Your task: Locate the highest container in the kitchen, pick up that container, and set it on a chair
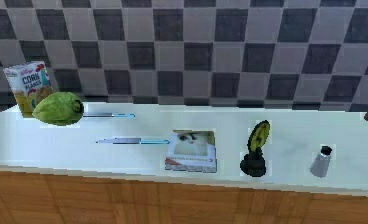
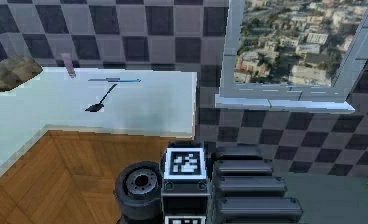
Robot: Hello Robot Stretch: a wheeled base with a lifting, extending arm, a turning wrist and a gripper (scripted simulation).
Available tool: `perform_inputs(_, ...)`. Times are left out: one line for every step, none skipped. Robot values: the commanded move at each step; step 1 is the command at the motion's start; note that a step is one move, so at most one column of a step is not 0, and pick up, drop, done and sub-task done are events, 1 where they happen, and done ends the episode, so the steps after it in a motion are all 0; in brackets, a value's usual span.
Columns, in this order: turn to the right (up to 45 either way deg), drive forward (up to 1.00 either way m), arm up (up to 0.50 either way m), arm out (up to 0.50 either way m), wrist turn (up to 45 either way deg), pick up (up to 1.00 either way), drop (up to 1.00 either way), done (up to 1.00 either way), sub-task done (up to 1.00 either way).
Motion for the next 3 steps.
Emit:
perform_inputs(-45.0,0.00,0.00,0.00,0.0,0.00,0.00,0.00,0.00)
perform_inputs(-45.0,0.00,0.00,0.00,0.0,0.00,0.00,0.00,0.00)
perform_inputs(-45.0,0.00,0.00,0.00,0.0,0.00,0.00,0.00,0.00)
